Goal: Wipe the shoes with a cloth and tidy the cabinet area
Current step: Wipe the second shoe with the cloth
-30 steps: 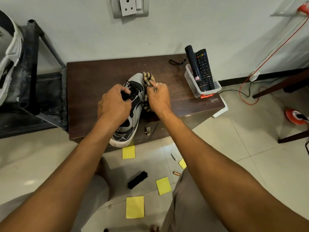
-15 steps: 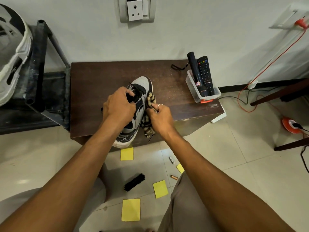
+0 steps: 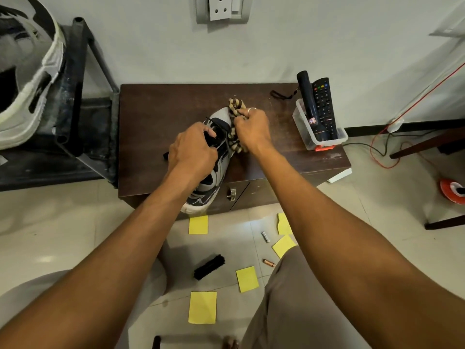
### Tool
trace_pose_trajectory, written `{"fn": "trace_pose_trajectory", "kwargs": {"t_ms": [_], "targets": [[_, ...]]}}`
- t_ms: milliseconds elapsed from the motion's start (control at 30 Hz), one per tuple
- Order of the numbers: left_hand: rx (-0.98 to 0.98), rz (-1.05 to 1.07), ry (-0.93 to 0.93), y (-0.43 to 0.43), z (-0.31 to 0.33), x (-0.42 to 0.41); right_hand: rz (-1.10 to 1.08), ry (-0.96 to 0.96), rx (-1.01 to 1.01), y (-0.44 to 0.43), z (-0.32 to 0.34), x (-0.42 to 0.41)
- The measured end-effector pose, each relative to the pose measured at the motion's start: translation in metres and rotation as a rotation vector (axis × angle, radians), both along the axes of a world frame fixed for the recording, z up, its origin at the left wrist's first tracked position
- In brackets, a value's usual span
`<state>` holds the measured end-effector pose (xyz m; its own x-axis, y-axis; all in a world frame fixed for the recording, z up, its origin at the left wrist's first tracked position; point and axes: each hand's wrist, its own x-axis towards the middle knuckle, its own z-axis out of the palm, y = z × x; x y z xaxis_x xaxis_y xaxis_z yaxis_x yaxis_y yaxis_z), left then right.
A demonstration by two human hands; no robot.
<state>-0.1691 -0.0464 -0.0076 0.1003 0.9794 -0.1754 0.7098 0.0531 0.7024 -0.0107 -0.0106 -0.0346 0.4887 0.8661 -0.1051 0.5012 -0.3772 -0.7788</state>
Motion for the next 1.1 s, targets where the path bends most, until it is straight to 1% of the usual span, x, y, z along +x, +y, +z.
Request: {"fn": "trace_pose_trajectory", "kwargs": {"t_ms": [100, 267, 400, 467, 533, 600, 700, 867, 1000, 1100], "targets": [[0.011, 0.018, 0.007, -0.002, 0.000, 0.002, 0.084, 0.023, -0.031, -0.021, -0.002, -0.004], [0.015, 0.023, 0.036, -0.004, 0.000, 0.006, 0.126, 0.171, -0.047, -0.061, -0.010, -0.007], [0.013, 0.028, 0.050, -0.002, 0.000, 0.006, 0.154, 0.179, -0.057, -0.077, -0.012, -0.009], [0.013, 0.021, 0.047, -0.002, 0.000, 0.005, 0.120, 0.128, -0.001, -0.078, -0.016, -0.019], [0.009, 0.012, 0.047, -0.002, 0.000, 0.004, 0.067, 0.013, 0.066, -0.075, -0.026, -0.029], [0.002, 0.004, 0.043, -0.001, 0.000, 0.003, -0.012, -0.005, 0.100, -0.072, -0.029, -0.035], [0.003, 0.000, 0.036, -0.001, 0.000, 0.002, -0.014, -0.085, 0.108, -0.058, -0.024, -0.031], [-0.001, 0.005, 0.022, 0.000, 0.000, 0.003, 0.036, -0.191, 0.032, -0.013, -0.012, -0.008], [0.000, 0.010, 0.021, -0.001, 0.001, 0.003, 0.039, -0.182, 0.018, 0.001, -0.015, 0.001], [0.007, 0.022, 0.024, -0.003, 0.001, 0.004, 0.035, -0.088, 0.010, -0.006, -0.029, 0.001]]}}
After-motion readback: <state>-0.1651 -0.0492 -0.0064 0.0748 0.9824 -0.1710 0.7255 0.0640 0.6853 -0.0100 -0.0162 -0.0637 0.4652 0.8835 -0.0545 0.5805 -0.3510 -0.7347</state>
